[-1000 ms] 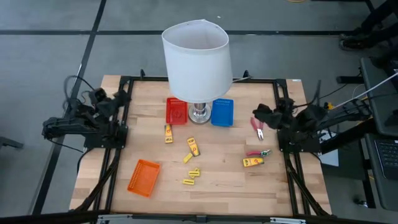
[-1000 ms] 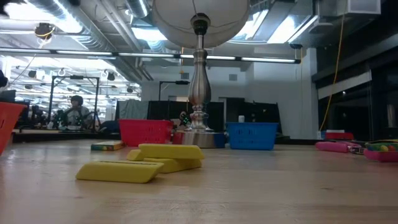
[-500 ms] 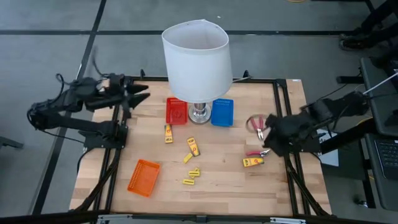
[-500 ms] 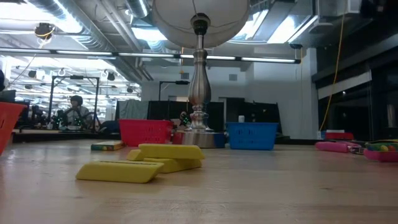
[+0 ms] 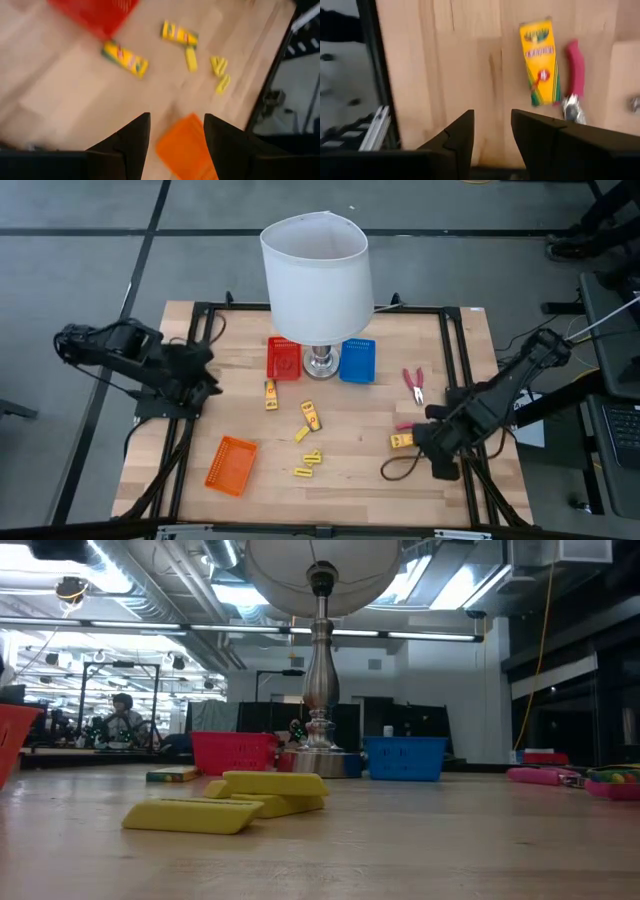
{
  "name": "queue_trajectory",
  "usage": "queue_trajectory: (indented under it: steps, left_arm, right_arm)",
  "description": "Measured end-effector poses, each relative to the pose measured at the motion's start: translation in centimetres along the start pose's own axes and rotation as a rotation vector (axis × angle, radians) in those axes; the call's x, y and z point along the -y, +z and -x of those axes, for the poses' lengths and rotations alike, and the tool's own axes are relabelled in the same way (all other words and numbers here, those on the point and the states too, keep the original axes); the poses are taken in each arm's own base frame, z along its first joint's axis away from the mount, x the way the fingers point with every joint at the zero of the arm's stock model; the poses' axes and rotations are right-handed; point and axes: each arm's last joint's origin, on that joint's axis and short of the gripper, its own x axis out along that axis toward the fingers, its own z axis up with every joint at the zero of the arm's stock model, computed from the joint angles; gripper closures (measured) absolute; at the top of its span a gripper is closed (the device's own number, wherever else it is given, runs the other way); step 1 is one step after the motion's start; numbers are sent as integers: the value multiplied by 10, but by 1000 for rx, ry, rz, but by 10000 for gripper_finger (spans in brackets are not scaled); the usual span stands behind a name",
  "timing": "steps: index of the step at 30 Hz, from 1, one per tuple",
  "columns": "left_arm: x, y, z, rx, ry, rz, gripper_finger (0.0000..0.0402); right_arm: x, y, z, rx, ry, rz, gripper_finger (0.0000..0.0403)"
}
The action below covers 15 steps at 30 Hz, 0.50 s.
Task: Pick & Place School Supplies
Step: Put the yellow crayon box into the orange basket
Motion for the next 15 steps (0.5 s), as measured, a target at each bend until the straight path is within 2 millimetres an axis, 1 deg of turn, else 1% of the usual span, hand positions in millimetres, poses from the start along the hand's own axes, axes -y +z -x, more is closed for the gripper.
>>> queue_trajectory:
  steps: [3,6,8,11,15]
  left_arm:
    - [5,-9,0,-29,-5,4,219]
    - [13,-17,-9,-51,17,-20,219]
    - [20,-24,-17,-58,48,-56,219]
    - [32,-36,-28,-39,100,-104,219]
    - [50,-55,-43,12,191,-131,219]
  right_arm:
    - [-11,1,-8,100,-68,27,268]
    - [-22,2,-17,179,-115,28,268]
    - [-27,2,-23,197,-136,12,268]
    - [-32,3,-33,178,-158,-33,268]
    - [-35,4,-41,191,-186,-38,268]
